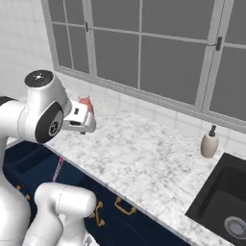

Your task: Pick the tongs from the drawer and place it on the counter.

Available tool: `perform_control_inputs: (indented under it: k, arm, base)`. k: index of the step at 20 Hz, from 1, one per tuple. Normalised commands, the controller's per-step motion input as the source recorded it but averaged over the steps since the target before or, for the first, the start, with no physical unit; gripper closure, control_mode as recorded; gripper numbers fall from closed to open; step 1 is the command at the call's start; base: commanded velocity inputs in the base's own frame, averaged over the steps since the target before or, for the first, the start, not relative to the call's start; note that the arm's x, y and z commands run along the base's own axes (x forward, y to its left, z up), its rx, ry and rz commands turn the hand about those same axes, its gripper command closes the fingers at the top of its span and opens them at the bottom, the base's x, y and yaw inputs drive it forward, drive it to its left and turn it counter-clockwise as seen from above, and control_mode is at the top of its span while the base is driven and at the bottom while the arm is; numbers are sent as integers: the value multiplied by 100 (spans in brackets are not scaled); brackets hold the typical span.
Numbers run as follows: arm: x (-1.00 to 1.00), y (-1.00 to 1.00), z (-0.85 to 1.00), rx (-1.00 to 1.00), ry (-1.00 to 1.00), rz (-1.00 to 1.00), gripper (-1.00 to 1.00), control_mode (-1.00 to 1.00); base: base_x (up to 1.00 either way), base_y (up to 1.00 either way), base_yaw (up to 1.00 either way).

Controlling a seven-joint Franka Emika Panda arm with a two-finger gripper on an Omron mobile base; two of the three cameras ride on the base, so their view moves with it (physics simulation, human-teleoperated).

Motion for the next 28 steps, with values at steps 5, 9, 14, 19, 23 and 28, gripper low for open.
perform_control_inputs:
  k: [5,9,14,19,23,28]
  arm:
    - [0,0,0,0,0,0,-100,100]
    - [-2,4,-3,-1,0,12,-100,-100]
    - [8,89,-64,0,3,38,-100,-100]
    - [46,100,-99,-1,23,24,-100,-100]
    - [38,100,-100,-12,30,19,-100,-100]
    - [29,100,-79,-26,32,13,-100,-100]
  base:
    - [29,-3,49]
    - [5,6,44]
    - [0,0,0]
    - [0,0,0]
    - [0,0,0]
    - [0,0,0]
